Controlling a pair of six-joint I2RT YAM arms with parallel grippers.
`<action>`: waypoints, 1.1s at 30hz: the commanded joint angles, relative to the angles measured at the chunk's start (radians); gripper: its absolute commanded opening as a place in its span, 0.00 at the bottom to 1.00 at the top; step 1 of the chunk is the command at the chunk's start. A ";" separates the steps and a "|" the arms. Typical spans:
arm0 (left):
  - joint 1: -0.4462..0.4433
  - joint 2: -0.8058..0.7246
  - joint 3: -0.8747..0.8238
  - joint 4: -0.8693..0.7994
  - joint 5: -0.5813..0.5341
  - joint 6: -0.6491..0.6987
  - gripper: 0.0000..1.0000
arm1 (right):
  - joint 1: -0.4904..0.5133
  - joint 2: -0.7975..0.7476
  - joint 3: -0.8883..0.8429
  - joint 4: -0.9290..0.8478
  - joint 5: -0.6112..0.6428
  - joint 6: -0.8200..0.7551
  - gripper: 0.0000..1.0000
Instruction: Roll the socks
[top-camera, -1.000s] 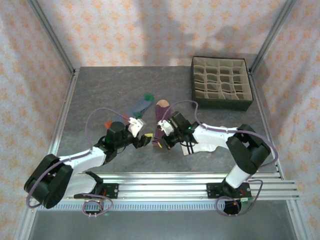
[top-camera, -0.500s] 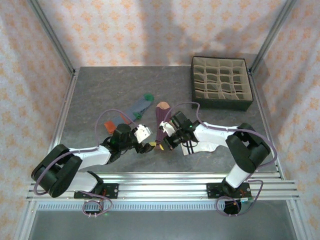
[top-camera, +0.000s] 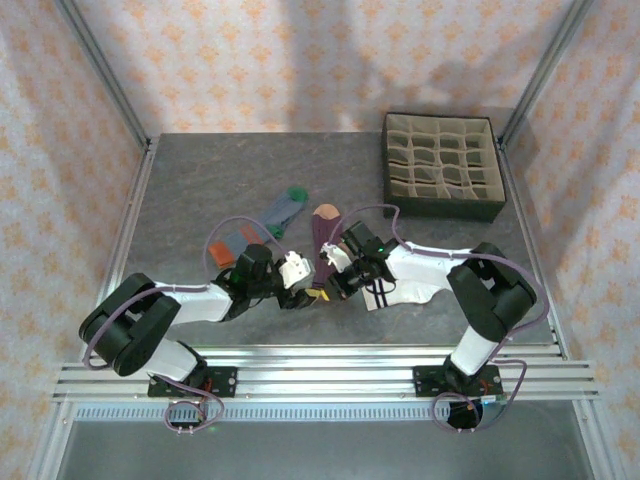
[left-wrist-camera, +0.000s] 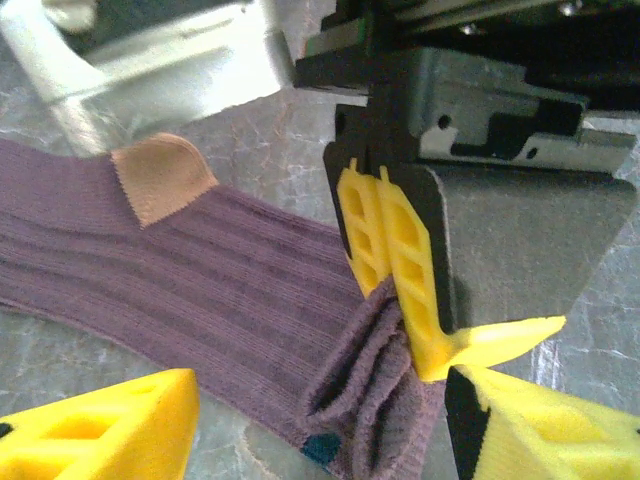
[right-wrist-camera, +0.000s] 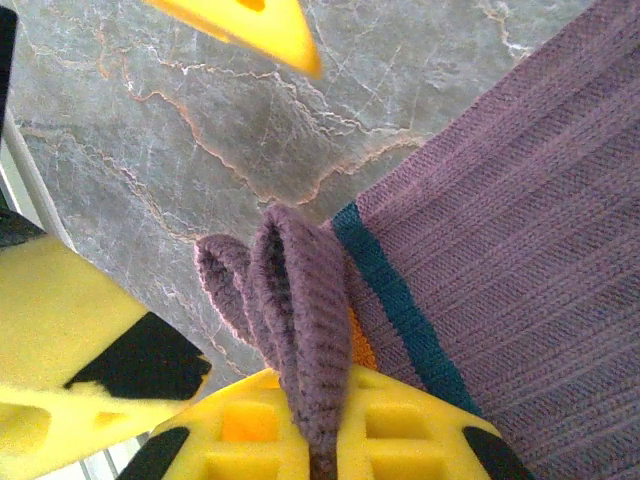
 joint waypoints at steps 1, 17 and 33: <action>-0.009 0.020 0.010 -0.007 0.024 0.016 0.66 | -0.008 0.024 0.031 -0.034 -0.019 -0.004 0.01; -0.028 0.124 0.073 -0.032 0.046 -0.039 0.00 | -0.042 -0.005 0.002 0.000 -0.019 0.043 0.31; -0.030 0.166 0.146 -0.115 0.013 -0.146 0.00 | -0.109 -0.166 -0.170 0.254 -0.002 0.288 0.49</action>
